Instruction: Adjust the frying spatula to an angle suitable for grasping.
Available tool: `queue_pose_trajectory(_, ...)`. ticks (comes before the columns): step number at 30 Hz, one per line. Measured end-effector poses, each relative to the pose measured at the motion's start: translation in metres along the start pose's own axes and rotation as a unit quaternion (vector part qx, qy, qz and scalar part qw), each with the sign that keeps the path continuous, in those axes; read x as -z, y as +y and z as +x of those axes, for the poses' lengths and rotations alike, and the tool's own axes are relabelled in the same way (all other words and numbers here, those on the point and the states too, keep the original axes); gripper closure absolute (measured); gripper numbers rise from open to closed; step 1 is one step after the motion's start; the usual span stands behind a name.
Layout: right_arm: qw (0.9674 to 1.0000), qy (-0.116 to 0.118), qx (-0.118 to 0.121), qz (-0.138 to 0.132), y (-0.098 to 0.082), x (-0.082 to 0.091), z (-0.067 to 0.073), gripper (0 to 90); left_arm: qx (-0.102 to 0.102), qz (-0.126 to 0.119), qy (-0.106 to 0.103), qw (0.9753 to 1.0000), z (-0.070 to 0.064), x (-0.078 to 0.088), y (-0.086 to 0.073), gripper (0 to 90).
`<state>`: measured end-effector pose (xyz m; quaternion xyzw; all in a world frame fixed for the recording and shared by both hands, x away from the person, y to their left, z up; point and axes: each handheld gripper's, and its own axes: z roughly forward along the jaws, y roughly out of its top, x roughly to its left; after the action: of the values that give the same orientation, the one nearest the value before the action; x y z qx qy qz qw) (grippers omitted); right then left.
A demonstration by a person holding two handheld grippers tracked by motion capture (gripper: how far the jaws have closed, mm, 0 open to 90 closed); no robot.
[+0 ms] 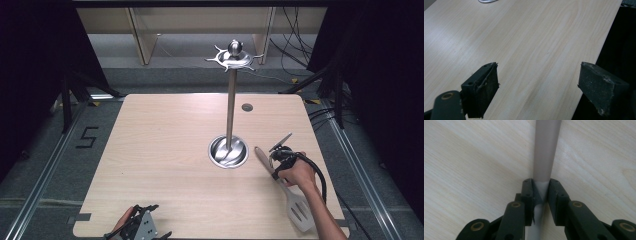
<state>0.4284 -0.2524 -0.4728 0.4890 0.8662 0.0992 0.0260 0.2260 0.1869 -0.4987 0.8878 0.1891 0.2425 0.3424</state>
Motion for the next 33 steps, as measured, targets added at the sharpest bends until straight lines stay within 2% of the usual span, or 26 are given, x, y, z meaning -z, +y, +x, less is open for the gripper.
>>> queue_pose_trajectory(3, 0.9999, 0.010, -0.007, -0.006, -0.003, 0.001, -0.003, 76.6, 0.000, 0.001, 0.001, 1.0000, 0.000, 0.000, 0.000, 15.6)
queue_pose_trajectory(4, 0.9998, 0.014, 0.003, -0.014, -0.006, 0.004, -0.006, 76.8, 0.000, 0.004, 0.001, 1.0000, 0.001, -0.001, 0.000, 15.6)
queue_pose_trajectory(5, 0.9997, 0.016, 0.001, -0.020, -0.008, 0.006, -0.006, 77.1, -0.001, 0.003, 0.007, 1.0000, 0.000, -0.002, -0.001, 15.6)
queue_pose_trajectory(6, 0.9990, 0.021, 0.010, -0.038, -0.009, 0.008, -0.006, 77.1, -0.002, 0.005, 0.006, 1.0000, 0.000, -0.002, -0.001, 15.6)
queue_pose_trajectory(7, 0.9988, 0.022, 0.020, -0.040, -0.010, 0.011, -0.007, 77.1, -0.002, 0.005, 0.006, 1.0000, 0.000, -0.002, -0.001, 15.6)
queue_pose_trajectory(9, 0.9980, 0.020, 0.016, -0.057, -0.012, 0.018, -0.004, 77.2, -0.003, 0.005, 0.010, 0.9999, 0.000, -0.002, 0.000, 15.6)
queue_pose_trajectory(10, 0.9969, 0.027, 0.027, -0.068, -0.013, 0.022, -0.005, 77.2, -0.002, 0.005, 0.006, 1.0000, 0.000, -0.001, 0.000, 15.6)
queue_pose_trajectory(11, 0.9969, 0.027, 0.027, -0.068, -0.013, 0.022, -0.005, 77.2, -0.002, 0.005, 0.006, 1.0000, 0.000, -0.001, 0.000, 15.6)
queue_pose_trajectory(12, 0.9961, 0.030, 0.023, -0.080, -0.016, 0.030, -0.002, 77.2, -0.001, 0.007, 0.003, 1.0000, 0.001, -0.001, 0.000, 15.6)
queue_pose_trajectory(13, 0.9952, 0.029, 0.030, -0.089, -0.018, 0.033, -0.002, 77.2, 0.000, 0.004, 0.000, 1.0000, 0.001, -0.001, 0.000, 15.6)
queue_pose_trajectory(15, 0.9942, 0.029, 0.034, -0.098, -0.019, 0.036, -0.002, 77.2, 0.000, 0.005, 0.005, 1.0000, 0.000, -0.001, 0.000, 15.6)
queue_pose_trajectory(16, 0.9916, 0.030, 0.044, -0.118, -0.022, 0.043, -0.004, 77.2, -0.001, 0.004, 0.008, 1.0000, 0.000, -0.002, 0.000, 15.6)
queue_pose_trajectory(17, 0.9916, 0.030, 0.044, -0.118, -0.022, 0.043, -0.004, 77.2, -0.001, 0.004, 0.008, 1.0000, 0.000, -0.002, 0.000, 15.6)
queue_pose_trajectory(20, 0.9870, 0.032, 0.043, -0.152, -0.029, 0.056, -0.003, 77.2, -0.001, 0.003, 0.007, 1.0000, 0.000, -0.002, -0.001, 15.6)
queue_pose_trajectory(21, 0.9870, 0.032, 0.043, -0.152, -0.029, 0.056, -0.003, 77.2, -0.001, 0.003, 0.007, 1.0000, 0.000, -0.002, -0.001, 15.6)
queue_pose_trajectory(22, 0.9842, 0.033, 0.047, -0.167, -0.033, 0.061, -0.003, 77.2, -0.003, 0.005, 0.007, 1.0000, 0.000, -0.002, -0.001, 15.6)
queue_pose_trajectory(23, 0.9842, 0.033, 0.047, -0.167, -0.033, 0.061, -0.003, 77.2, -0.003, 0.005, 0.007, 1.0000, 0.000, -0.002, -0.001, 15.6)
queue_pose_trajectory(24, 0.9808, 0.033, 0.056, -0.184, -0.037, 0.066, -0.002, 77.2, -0.007, 0.007, 0.008, 0.9999, 0.001, -0.002, -0.001, 15.6)
queue_pose_trajectory(25, 0.9791, 0.026, 0.058, -0.193, -0.039, 0.068, 0.000, 77.2, -0.002, 0.003, 0.009, 1.0000, 0.000, -0.002, -0.001, 15.6)
queue_pose_trajectory(27, 0.9780, 0.026, 0.058, -0.199, -0.041, 0.071, 0.002, 77.2, -0.001, 0.002, 0.009, 1.0000, 0.000, -0.003, -0.001, 15.6)
queue_pose_trajectory(28, 0.9732, 0.022, 0.062, -0.220, -0.044, 0.076, 0.004, 77.2, -0.001, 0.004, 0.000, 1.0000, 0.000, -0.003, -0.001, 15.6)
queue_pose_trajectory(29, 0.9732, 0.022, 0.062, -0.220, -0.044, 0.076, 0.004, 77.2, -0.001, 0.004, 0.000, 1.0000, 0.000, -0.003, -0.001, 15.6)
queue_pose_trajectory(30, 0.9700, 0.026, 0.059, -0.234, -0.048, 0.082, 0.005, 77.2, -0.002, 0.005, 0.000, 1.0000, 0.000, -0.002, -0.001, 15.6)
queue_pose_trajectory(31, 0.9700, 0.026, 0.059, -0.234, -0.048, 0.082, 0.005, 77.2, -0.002, 0.005, 0.000, 1.0000, 0.000, -0.002, -0.001, 15.6)
queue_pose_trajectory(32, 0.9678, 0.030, 0.062, -0.242, -0.052, 0.089, 0.005, 77.2, -0.003, 0.006, 0.006, 1.0000, 0.000, -0.001, 0.000, 15.6)
queue_pose_trajectory(33, 0.9635, 0.024, 0.068, -0.258, -0.053, 0.089, 0.004, 77.2, -0.003, 0.006, 0.006, 1.0000, 0.000, -0.001, 0.000, 15.6)
